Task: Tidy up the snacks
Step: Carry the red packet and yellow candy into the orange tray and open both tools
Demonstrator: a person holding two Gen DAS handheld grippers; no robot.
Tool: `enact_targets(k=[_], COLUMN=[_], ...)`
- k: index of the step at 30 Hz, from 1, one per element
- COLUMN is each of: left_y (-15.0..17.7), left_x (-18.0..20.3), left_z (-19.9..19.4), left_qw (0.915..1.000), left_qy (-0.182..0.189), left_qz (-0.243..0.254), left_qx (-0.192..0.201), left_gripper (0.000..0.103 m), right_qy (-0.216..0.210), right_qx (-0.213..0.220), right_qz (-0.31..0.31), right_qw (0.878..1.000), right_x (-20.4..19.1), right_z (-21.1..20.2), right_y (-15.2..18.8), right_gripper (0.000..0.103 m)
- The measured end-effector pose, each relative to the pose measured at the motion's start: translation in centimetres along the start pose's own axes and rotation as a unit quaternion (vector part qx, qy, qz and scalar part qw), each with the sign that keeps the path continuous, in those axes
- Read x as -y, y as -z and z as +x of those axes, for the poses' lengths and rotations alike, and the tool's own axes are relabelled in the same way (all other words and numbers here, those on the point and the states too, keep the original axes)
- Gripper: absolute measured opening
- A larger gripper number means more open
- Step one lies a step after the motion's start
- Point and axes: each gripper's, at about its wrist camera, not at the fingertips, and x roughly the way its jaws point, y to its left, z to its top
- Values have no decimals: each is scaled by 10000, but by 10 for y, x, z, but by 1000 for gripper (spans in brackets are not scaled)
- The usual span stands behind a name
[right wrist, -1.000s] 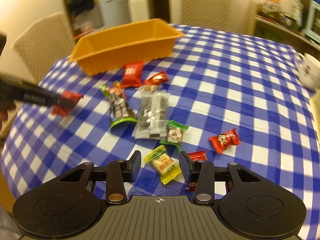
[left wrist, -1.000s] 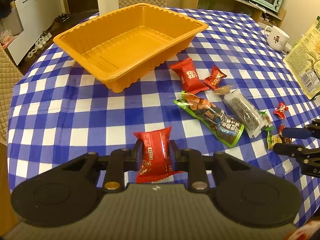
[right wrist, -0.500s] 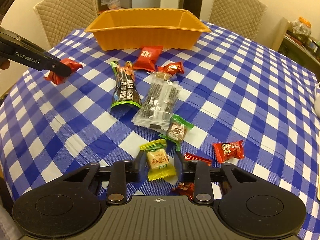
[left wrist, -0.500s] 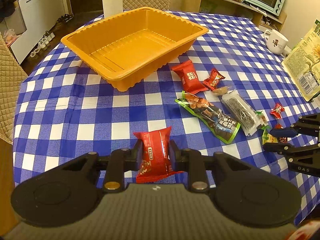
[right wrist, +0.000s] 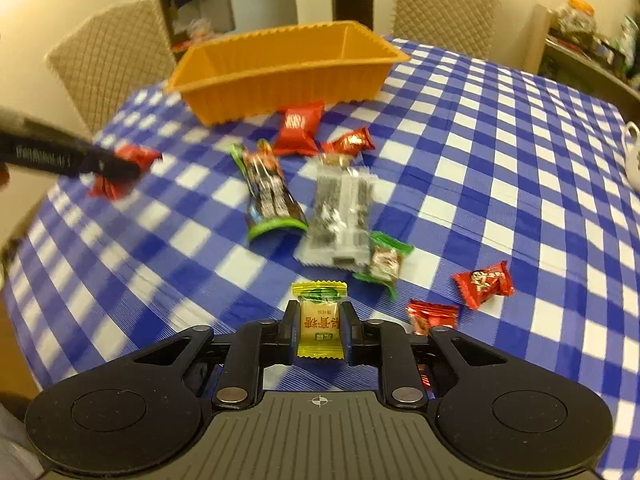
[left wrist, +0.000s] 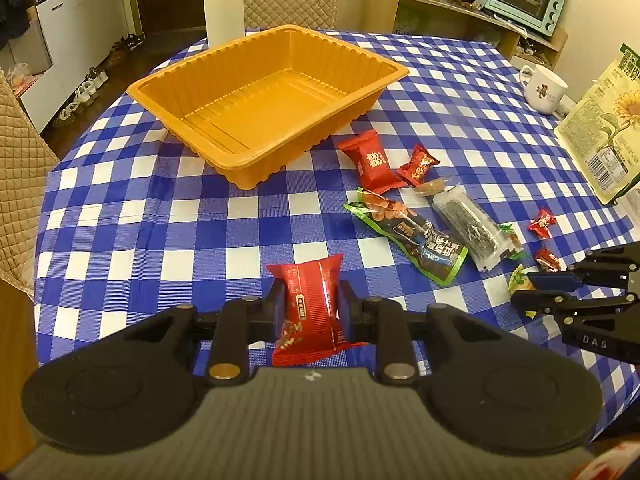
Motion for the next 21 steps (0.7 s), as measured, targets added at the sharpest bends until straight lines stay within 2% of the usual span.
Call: enact_targets(k=[11, 21], left_y=[-22, -76], left_x=[-4, -19], left_z=[-23, -22], left_qw=[9997, 9978], left_qy=[98, 179], left_qz=[36, 123], left_qx=[218, 628], left_gripper=[25, 25], right_qy=[-288, -403], right_qx=[460, 1092], right_qz=[448, 587], right_qw=[9975, 9915], right_x=[-24, -32], right_z=[-19, -21], right_y=[-47, -109], right_gripper=[20, 20])
